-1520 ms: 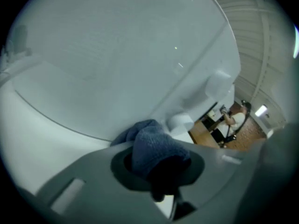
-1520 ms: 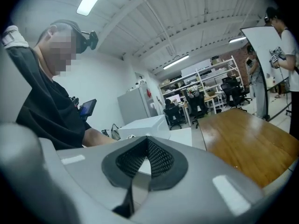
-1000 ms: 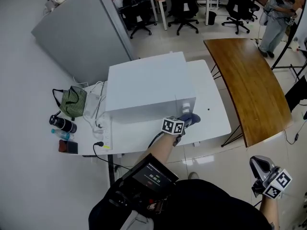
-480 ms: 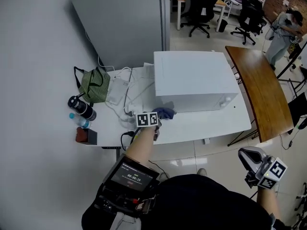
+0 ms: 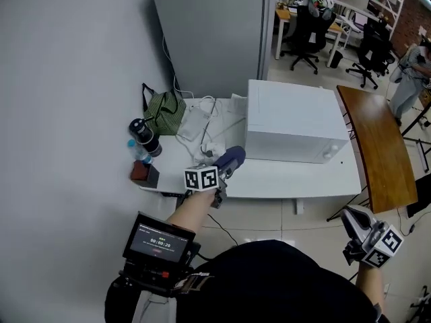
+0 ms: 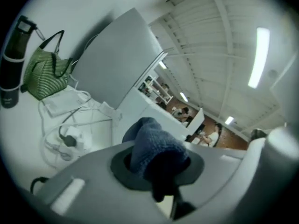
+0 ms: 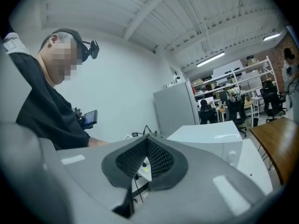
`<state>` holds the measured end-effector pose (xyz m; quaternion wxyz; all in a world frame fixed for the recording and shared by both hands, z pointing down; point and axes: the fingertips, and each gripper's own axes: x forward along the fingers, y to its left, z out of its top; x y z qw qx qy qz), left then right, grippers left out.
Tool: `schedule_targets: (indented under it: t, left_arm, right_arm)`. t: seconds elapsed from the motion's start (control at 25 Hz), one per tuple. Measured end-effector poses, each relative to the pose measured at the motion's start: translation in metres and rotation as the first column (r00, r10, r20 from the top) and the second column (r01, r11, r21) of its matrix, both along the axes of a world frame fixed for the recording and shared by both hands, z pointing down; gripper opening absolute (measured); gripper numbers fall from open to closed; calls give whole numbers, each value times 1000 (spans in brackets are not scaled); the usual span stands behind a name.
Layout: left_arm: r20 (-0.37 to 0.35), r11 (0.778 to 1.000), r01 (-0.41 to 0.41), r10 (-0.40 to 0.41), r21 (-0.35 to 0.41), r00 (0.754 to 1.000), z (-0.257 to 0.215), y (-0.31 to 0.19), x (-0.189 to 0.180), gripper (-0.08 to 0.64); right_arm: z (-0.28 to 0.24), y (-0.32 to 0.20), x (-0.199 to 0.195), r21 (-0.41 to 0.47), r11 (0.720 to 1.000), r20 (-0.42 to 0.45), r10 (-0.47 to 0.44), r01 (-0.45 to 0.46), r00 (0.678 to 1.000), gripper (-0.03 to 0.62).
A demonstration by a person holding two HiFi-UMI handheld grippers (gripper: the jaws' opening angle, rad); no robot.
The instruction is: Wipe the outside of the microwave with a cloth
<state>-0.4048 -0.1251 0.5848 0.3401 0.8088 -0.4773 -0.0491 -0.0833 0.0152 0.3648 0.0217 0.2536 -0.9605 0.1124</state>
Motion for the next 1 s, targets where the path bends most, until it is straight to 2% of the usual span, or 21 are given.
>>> schedule_targets:
  t: [0.04, 0.12, 0.2, 0.28, 0.36, 0.44, 0.6, 0.72, 0.8, 0.88, 1.0]
  left_arm:
    - [2, 998, -36, 36, 54, 999, -21, 14, 17, 60]
    - [26, 980, -108, 105, 167, 994, -60, 49, 56, 60]
    - [57, 950, -167, 158, 264, 986, -92, 86, 101, 60]
    - [99, 921, -215, 193, 324, 976, -113, 124, 150, 60]
    - [147, 899, -252, 213, 357, 966, -124, 161, 201, 60]
    - [161, 885, -269, 223, 381, 961, -132, 195, 252, 60]
    - [136, 888, -280, 247, 366, 959, -131, 243, 332, 60]
    - [138, 893, -281, 247, 353, 959, -138, 268, 367, 60]
    - [163, 890, -282, 238, 360, 958, -147, 284, 377, 60]
    - [185, 886, -275, 220, 373, 958, -153, 300, 377, 60]
    - [181, 884, -248, 190, 397, 965, -160, 322, 365, 60]
  right_arm:
    - [-3, 3, 8, 12, 1000, 13, 0, 0, 1000, 5]
    - [-7, 12, 29, 37, 999, 32, -10, 9, 999, 5]
    - [-7, 25, 57, 62, 998, 41, -23, 21, 999, 5]
    - [-7, 40, 88, 81, 996, 46, -39, 35, 998, 5]
    - [-6, 57, 122, 95, 994, 56, -53, 47, 997, 5]
    - [-3, 76, 158, 102, 993, 73, -65, 57, 995, 5]
    - [15, 110, 217, 85, 993, 128, -90, 79, 988, 5]
    - [25, 122, 243, 48, 995, 159, -99, 93, 982, 5]
    - [24, 130, 247, 38, 993, 168, -120, 115, 978, 5]
    - [22, 142, 243, 47, 990, 170, -139, 133, 976, 5]
    - [4, 164, 222, 64, 990, 196, -139, 129, 971, 5]
